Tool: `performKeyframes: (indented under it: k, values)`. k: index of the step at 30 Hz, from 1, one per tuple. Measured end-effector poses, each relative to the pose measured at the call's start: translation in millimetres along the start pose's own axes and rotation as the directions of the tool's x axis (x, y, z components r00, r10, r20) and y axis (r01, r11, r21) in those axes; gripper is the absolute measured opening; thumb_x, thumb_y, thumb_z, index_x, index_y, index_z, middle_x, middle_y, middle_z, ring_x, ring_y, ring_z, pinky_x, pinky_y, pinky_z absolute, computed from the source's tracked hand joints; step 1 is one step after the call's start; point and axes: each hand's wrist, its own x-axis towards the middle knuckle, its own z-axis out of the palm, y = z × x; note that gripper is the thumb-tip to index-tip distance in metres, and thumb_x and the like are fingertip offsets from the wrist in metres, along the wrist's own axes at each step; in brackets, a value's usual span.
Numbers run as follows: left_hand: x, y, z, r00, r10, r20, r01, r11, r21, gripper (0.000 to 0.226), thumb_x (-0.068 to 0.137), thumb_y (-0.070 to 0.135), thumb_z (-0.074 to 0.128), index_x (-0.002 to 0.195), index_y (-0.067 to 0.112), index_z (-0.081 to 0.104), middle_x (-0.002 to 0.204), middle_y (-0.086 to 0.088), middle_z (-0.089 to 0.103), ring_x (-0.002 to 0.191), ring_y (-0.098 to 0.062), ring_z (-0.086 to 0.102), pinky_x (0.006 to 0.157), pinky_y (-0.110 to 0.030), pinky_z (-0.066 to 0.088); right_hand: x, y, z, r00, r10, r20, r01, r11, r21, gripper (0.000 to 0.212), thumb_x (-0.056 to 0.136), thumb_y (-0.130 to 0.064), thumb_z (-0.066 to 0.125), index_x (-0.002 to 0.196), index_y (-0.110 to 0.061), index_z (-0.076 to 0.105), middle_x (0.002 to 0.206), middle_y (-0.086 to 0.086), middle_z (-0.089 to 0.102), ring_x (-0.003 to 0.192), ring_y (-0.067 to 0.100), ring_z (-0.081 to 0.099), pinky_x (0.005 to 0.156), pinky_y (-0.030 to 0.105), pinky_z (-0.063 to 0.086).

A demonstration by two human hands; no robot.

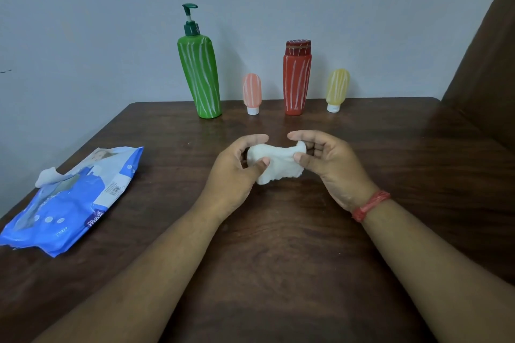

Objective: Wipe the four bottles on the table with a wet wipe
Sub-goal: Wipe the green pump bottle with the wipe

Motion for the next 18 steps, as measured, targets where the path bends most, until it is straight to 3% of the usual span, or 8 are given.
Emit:
performKeyframes:
  k: [3, 5, 9, 12, 14, 18]
  values:
    - [0.0, 0.7, -0.5, 0.992, 0.107, -0.069, -0.088, 0.969, 0.231, 0.032, 0.096, 0.017, 0.066, 0.126, 0.028, 0.064, 0.120, 0.014, 0.062, 0.110, 0.000, 0.059, 0.086, -0.016, 0.053, 2.3, 3.5, 1.9, 0.997, -0.070, -0.029, 0.063, 0.980, -0.190, 0.032, 0.091, 0.000, 0.066, 0.108, -0.027, 0.070, 0.113, 0.003, 0.070, 0.101, 0.018, 0.066, 0.084, 0.030, 0.058]
    - [0.5, 0.4, -1.2, 0.977, 0.187, -0.104, -0.144, 0.932, 0.332, 0.025, 0.096, 0.019, 0.066, 0.121, 0.024, 0.068, 0.110, 0.012, 0.060, 0.102, 0.005, 0.057, 0.079, -0.008, 0.048, 3.9, 4.6, 2.4, 0.991, -0.125, -0.051, 0.105, 0.951, -0.289, 0.029, 0.093, -0.005, 0.067, 0.103, -0.031, 0.070, 0.110, -0.002, 0.067, 0.098, 0.014, 0.064, 0.085, 0.028, 0.057]
    - [3.1, 1.4, -2.4, 0.957, 0.215, -0.193, -0.137, 0.926, 0.351, 0.007, 0.096, 0.024, 0.065, 0.100, 0.021, 0.071, 0.098, 0.007, 0.051, 0.089, 0.001, 0.052, 0.072, -0.005, 0.042, 4.2, 3.1, 5.1, 0.975, -0.202, -0.097, 0.140, 0.887, -0.439, 0.013, 0.095, -0.016, 0.065, 0.094, -0.027, 0.072, 0.097, -0.009, 0.054, 0.091, 0.005, 0.055, 0.074, 0.011, 0.046]
    - [3.7, 2.4, -2.4, 0.973, 0.126, -0.195, -0.064, 0.952, 0.299, 0.012, 0.099, 0.031, 0.060, 0.094, 0.022, 0.065, 0.103, 0.005, 0.058, 0.094, -0.007, 0.059, 0.070, -0.013, 0.049, 4.1, 4.3, 4.9, 0.982, -0.148, -0.118, 0.101, 0.937, -0.336, 0.016, 0.099, -0.018, 0.060, 0.086, -0.024, 0.068, 0.098, -0.007, 0.059, 0.089, 0.009, 0.058, 0.071, 0.019, 0.048]
    - [1.7, 4.7, -1.4, 0.985, 0.043, -0.166, -0.008, 0.979, 0.202, 0.014, 0.102, 0.035, 0.055, 0.094, 0.025, 0.063, 0.100, 0.004, 0.067, 0.090, -0.005, 0.064, 0.065, -0.017, 0.053, 2.8, 4.6, 6.7, 0.993, -0.061, -0.098, 0.043, 0.984, -0.173, 0.017, 0.101, -0.018, 0.056, 0.087, -0.018, 0.067, 0.091, 0.000, 0.064, 0.082, 0.013, 0.058, 0.069, 0.029, 0.049]
    - [-1.3, 7.6, 0.2, 0.995, -0.009, -0.103, 0.021, 0.992, 0.125, 0.013, 0.103, 0.034, 0.053, 0.098, 0.027, 0.063, 0.096, 0.007, 0.071, 0.087, 0.001, 0.067, 0.063, -0.015, 0.053, -0.1, 0.3, 11.6, 0.996, 0.080, -0.047, -0.077, 0.994, 0.072, 0.017, 0.102, -0.021, 0.054, 0.093, -0.017, 0.068, 0.092, 0.003, 0.064, 0.083, 0.018, 0.059, 0.059, 0.031, 0.048]
